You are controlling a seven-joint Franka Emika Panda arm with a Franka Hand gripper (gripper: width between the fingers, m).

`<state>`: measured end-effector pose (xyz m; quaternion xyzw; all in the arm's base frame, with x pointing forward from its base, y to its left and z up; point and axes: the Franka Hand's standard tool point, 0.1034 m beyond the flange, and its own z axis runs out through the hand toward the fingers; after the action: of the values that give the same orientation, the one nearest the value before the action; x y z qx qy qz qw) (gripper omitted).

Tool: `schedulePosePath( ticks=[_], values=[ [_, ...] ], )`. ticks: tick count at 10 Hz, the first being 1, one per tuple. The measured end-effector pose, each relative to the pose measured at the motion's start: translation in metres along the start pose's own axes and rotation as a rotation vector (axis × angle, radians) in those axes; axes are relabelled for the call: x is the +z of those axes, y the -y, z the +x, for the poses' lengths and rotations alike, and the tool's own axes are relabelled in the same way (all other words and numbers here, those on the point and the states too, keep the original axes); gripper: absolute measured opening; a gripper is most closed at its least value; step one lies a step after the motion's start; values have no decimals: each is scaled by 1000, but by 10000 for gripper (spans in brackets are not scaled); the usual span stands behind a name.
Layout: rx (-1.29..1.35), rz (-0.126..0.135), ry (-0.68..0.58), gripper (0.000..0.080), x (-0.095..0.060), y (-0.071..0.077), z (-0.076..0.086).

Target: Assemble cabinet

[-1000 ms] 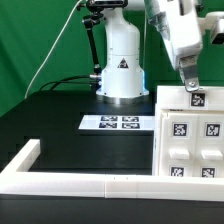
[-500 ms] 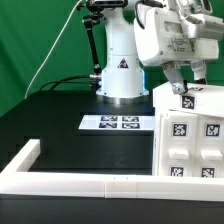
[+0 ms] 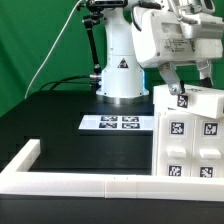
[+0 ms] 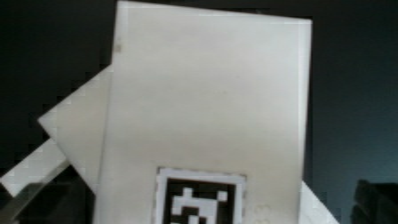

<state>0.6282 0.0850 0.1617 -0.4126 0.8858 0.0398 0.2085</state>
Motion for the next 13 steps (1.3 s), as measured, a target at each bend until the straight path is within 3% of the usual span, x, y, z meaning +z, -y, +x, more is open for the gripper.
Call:
schedulePosePath(
  ticks=[4, 8, 9, 10, 13],
  values=[
    [-26, 20, 36, 797, -18, -4, -11],
    [-102, 23, 39, 797, -19, -3, -13],
    [-192, 20, 36, 797, -19, -3, -13],
    [-382, -5, 21, 797, -18, -5, -15],
    [-778, -32, 30, 797, -20, -2, -20]
  ],
)
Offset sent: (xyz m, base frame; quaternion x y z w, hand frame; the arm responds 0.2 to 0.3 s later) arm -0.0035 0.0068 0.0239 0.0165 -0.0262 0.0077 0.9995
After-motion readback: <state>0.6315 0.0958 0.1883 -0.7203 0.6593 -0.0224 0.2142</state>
